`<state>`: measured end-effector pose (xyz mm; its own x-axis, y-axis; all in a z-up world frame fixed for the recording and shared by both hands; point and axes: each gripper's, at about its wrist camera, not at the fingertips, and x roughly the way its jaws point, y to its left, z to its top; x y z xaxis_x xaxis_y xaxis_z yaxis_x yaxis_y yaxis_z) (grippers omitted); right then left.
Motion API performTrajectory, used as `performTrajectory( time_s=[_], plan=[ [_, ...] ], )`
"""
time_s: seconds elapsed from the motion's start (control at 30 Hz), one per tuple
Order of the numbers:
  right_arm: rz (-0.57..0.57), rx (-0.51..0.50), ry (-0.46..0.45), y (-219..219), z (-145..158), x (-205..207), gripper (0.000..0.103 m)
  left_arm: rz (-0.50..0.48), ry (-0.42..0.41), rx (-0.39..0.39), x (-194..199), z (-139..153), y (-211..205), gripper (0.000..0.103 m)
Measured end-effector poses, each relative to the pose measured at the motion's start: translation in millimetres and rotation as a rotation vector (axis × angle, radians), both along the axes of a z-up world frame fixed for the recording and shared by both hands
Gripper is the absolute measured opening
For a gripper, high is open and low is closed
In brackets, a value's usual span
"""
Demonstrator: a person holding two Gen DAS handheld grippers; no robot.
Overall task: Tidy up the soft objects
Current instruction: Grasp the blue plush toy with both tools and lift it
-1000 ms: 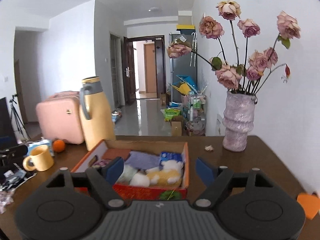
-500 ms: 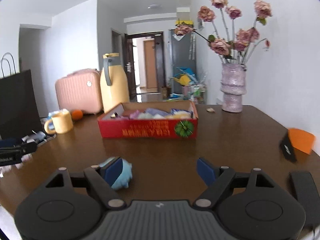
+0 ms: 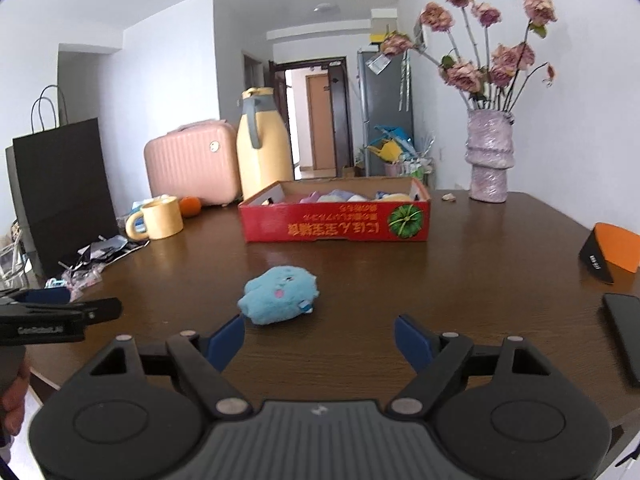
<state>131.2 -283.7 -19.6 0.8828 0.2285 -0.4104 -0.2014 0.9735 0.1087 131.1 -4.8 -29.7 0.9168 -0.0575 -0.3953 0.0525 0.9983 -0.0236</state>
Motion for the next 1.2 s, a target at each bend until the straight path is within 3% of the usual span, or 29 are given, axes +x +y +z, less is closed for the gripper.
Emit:
performTrajectory(
  time_s=[0.17, 0.23, 0.3, 0.37, 0.43, 0.5, 0.53, 0.6, 0.67, 0.83, 0.93, 1.0, 1.17, 1.2],
  plan=[
    [0.021, 0.128, 0.091, -1, -11, 33, 0.079, -0.069, 0.012, -0.049, 26, 2, -5, 0.102],
    [0.053, 0.188, 0.147, 1, -19, 52, 0.073, -0.093, 0.007, -0.057, 45, 6, -9, 0.095],
    [0.078, 0.224, 0.194, 9, -28, 74, 0.068, -0.106, 0.014, -0.041, 69, 10, -14, 0.08],
    [0.087, 0.232, 0.214, 17, -35, 92, 0.065, -0.152, 0.027, -0.044, 97, 13, -18, 0.075],
    [0.073, 0.233, 0.232, 26, -40, 114, 0.065, -0.226, 0.065, -0.083, 128, 11, -21, 0.07],
    [0.069, 0.224, 0.236, 34, -45, 130, 0.065, -0.302, 0.126, -0.126, 159, 3, -26, 0.053],
    [0.067, 0.212, 0.236, 37, -48, 138, 0.063, -0.335, 0.159, -0.154, 173, -1, -28, 0.051],
    [0.065, 0.199, 0.248, 39, -52, 149, 0.055, -0.385, 0.248, -0.241, 196, -11, -29, 0.034],
    [0.077, 0.191, 0.242, 33, -53, 153, 0.05, -0.42, 0.347, -0.337, 212, -24, -29, 0.033],
    [0.044, 0.207, 0.244, 2, -52, 160, 0.048, -0.406, 0.402, -0.444, 206, -41, -27, 0.026],
    [0.034, 0.254, 0.245, -11, -54, 169, 0.049, -0.372, 0.392, -0.45, 196, -43, -34, 0.032],
    [0.04, 0.293, 0.249, -16, -55, 175, 0.049, -0.345, 0.361, -0.456, 194, -41, -35, 0.047],
    [0.07, 0.335, 0.242, -17, -52, 196, 0.049, -0.342, 0.338, -0.494, 200, -34, -34, 0.047],
    [0.076, 0.335, 0.243, -16, -51, 201, 0.049, -0.343, 0.336, -0.498, 202, -35, -34, 0.042]
  ],
)
